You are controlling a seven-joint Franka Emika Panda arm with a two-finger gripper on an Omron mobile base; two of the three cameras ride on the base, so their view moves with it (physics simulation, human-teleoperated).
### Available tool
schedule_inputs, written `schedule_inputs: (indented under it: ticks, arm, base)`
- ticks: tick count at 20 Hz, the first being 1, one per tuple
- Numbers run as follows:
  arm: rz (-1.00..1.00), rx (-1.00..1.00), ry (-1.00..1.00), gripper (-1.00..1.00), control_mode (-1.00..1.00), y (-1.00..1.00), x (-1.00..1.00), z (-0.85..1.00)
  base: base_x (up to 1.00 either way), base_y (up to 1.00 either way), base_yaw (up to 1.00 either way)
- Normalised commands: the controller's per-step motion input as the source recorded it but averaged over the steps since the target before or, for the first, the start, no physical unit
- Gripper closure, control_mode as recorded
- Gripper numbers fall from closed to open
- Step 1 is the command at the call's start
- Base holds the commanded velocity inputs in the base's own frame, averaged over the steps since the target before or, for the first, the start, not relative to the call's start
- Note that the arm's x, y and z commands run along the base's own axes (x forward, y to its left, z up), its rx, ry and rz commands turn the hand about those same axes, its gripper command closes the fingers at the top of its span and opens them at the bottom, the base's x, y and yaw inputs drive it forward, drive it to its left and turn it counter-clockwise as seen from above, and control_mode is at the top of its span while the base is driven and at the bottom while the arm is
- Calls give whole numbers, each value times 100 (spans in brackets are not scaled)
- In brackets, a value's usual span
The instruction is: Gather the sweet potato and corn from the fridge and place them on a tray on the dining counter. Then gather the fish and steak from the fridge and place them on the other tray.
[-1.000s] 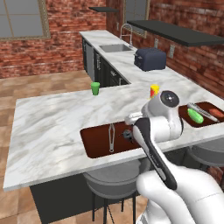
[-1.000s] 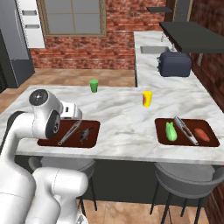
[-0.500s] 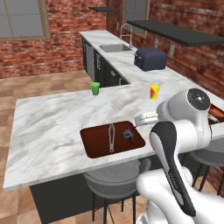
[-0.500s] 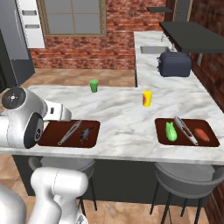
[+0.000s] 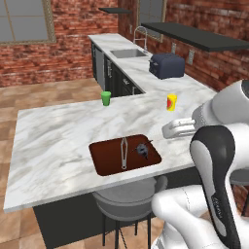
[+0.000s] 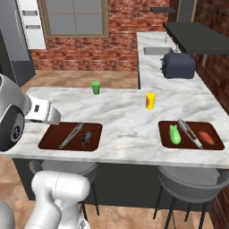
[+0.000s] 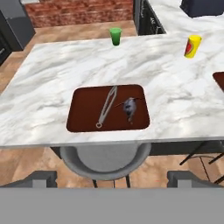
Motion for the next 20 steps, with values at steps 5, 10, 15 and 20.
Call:
schedule_inputs:
  ticks: [5,10,15,20]
  arm:
    - [-8,-2,11,-100,-100,-4,-75,-7]
    - [-12,-2,0,-100,-100,-34,-87,-6]
    - [-9,-2,0,-100,-100,-17,-24,0]
    - [0,0,0,-100,-100,0,0,0]
  base:
    - [0,0,0]
    - [0,0,0]
    - [0,0,0]
    - [0,0,0]
